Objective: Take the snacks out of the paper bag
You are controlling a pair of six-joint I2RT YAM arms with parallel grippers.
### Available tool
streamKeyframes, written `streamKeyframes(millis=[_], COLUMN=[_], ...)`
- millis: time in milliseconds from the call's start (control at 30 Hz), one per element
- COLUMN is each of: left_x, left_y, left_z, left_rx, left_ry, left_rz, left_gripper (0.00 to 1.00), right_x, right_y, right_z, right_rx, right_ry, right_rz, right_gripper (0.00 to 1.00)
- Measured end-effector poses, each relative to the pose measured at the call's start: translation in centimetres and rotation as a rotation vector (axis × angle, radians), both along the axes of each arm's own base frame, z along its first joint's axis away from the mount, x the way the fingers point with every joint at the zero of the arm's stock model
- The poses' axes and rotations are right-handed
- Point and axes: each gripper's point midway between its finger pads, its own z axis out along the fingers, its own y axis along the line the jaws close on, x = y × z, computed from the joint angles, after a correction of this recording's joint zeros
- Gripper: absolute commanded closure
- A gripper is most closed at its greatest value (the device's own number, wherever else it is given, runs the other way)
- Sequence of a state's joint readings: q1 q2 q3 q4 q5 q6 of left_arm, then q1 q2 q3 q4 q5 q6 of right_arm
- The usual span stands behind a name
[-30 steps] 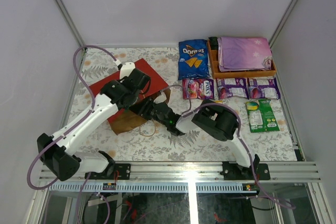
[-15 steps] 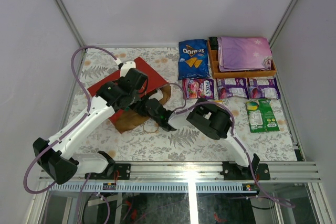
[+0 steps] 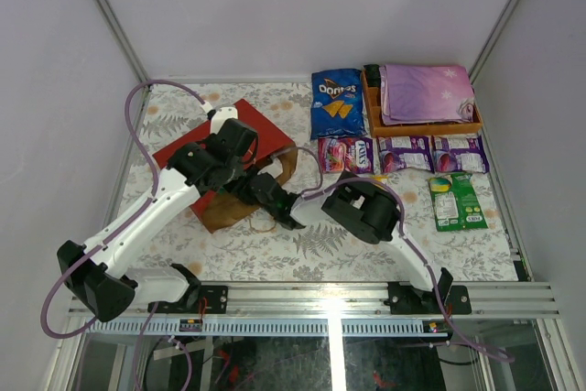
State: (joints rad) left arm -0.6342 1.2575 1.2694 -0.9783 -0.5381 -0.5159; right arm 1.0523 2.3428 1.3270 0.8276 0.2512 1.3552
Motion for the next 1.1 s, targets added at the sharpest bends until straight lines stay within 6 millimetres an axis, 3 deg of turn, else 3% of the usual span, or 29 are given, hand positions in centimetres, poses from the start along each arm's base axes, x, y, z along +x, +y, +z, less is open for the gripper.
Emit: streamKeyframes(millis=[200,467,833,967,1100], left_x=[0.0,-0.1,-0.4,-0.5,-0.6], left_y=[0.0,-0.1,-0.2,-0.2,-0.2], left_z=[0.0,0.1,0.7,0.9,1.1], left_rx=[0.001,-0.007,-0.029,-0.033,-0.038], left_ry=[0.000,0.001,-0.013,-0.016,-0.021], left_rz=[-0.001,-0.006,-0.023,-0.029,-0.032], left_gripper=[1.00,1.00,1.00,1.00,1.00], right_x=[-1.7,-3.5,-1.8,-1.2,-0.8], right_y=[-1.4,-0.3,2.0,2.3,1.7], right_z=[-1.5,0.4,4.1,3.7,1.7], right_rx=[-0.004,0.072,0.185,0.191,0.146], right_ry=[0.023,-0.013,-0.073,-0.051,-0.016], right_rz=[-0.009,0.018,-0.017,-0.047,-0.084], right_gripper=[0.55,0.57,0.53,0.49,0.44])
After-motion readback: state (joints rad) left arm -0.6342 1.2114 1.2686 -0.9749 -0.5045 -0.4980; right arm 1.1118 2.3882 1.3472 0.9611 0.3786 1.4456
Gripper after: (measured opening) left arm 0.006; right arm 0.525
